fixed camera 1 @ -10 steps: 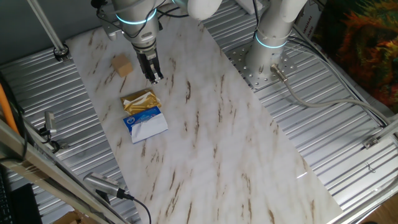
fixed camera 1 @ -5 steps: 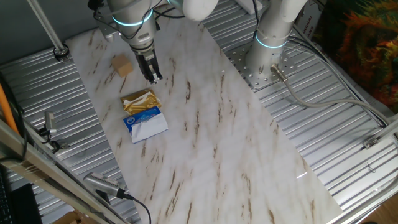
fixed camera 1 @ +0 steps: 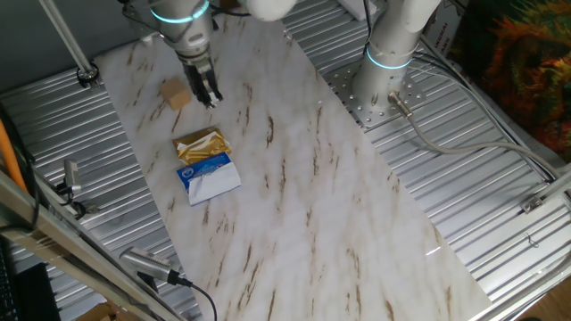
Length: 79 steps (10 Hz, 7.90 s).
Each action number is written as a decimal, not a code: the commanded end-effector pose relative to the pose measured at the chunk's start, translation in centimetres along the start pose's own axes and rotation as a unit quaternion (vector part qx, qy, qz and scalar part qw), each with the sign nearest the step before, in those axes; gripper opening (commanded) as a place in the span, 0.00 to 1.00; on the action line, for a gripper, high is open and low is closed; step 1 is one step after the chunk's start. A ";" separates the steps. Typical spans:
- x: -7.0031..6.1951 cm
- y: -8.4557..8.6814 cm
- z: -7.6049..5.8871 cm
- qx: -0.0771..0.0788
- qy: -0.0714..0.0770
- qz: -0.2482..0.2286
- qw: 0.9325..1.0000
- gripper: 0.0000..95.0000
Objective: Pick up the small block on the left and move it to the right
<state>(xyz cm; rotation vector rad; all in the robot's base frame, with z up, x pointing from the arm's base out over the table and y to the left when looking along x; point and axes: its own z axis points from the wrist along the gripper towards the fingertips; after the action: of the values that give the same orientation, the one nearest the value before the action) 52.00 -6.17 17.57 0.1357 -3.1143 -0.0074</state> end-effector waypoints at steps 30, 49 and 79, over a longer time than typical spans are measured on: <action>-4.1 -14.6 5.9 -0.015 -0.014 -0.008 1.000 0.00; -4.9 -17.5 8.3 0.006 -0.014 0.063 0.998 0.00; -4.4 -17.5 13.4 -0.018 -0.014 -0.016 1.000 1.00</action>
<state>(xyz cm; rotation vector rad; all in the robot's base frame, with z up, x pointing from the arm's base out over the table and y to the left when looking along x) 57.55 -23.21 3.92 0.1880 -3.1374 -0.0658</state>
